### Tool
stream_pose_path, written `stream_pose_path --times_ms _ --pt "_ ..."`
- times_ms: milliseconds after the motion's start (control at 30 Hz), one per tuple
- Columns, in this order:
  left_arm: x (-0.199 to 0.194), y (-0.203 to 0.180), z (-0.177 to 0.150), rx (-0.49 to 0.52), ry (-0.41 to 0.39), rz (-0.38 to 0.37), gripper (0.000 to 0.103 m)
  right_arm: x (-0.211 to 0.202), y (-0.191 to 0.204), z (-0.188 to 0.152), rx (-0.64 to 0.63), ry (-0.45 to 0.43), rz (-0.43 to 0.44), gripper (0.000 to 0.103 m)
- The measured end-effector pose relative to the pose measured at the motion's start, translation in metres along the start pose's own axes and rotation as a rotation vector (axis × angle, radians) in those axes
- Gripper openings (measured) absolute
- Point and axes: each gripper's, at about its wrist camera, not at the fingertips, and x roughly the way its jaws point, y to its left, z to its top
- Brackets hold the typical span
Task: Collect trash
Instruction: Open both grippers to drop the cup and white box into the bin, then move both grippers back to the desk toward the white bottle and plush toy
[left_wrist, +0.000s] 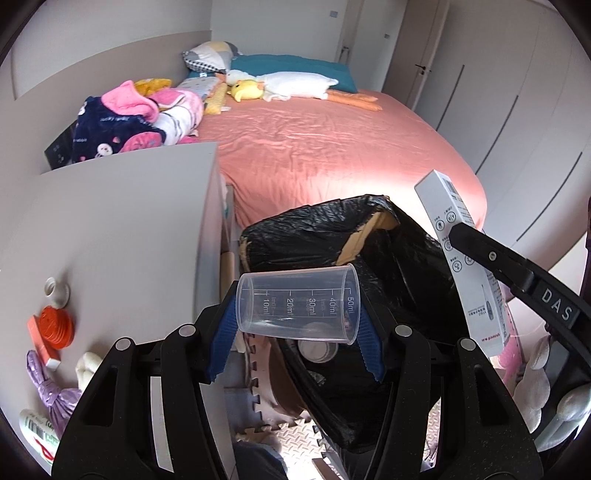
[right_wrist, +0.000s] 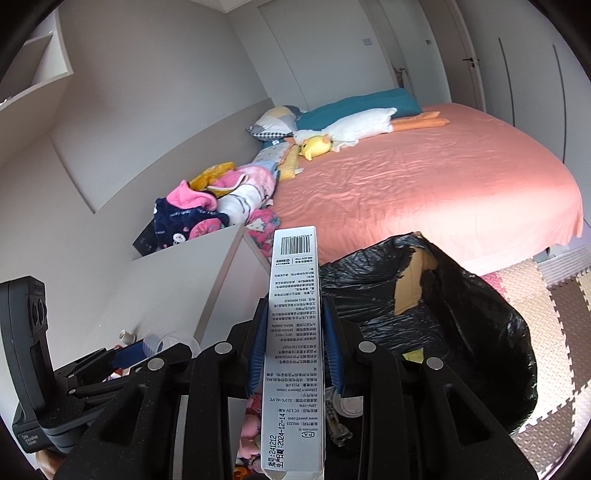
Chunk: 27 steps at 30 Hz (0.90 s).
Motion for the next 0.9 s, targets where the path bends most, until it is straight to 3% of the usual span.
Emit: stream_pose_path --times_ms 200,267,300,333,500,900 --pt "0.008 -0.019 0.003 0.085 0.016 -0.075 0.058 -0.005 -0.019 0.007 0.046 -0.021 -0.049 0.031" --pt "0.011 -0.032 0.004 0.141 0.023 -0.092 0.097 -0.008 -0.027 0.010 0.083 -0.040 -0.083 0.045" --pt "0.008 -0.037 0.003 0.164 -0.001 -0.084 0.097 -0.011 -0.031 0.012 0.103 -0.056 -0.094 0.056" --pt "0.006 -0.042 0.003 0.197 -0.024 -0.076 0.097 -0.014 -0.035 0.013 0.116 -0.071 -0.106 0.058" --pt "0.001 -0.058 -0.001 0.283 -0.056 -0.058 0.097 -0.017 -0.045 0.016 0.133 -0.080 -0.137 0.058" --pt "-0.003 -0.046 -0.005 0.247 -0.060 -0.038 0.097 -0.011 -0.033 0.011 0.100 -0.052 -0.112 0.058"
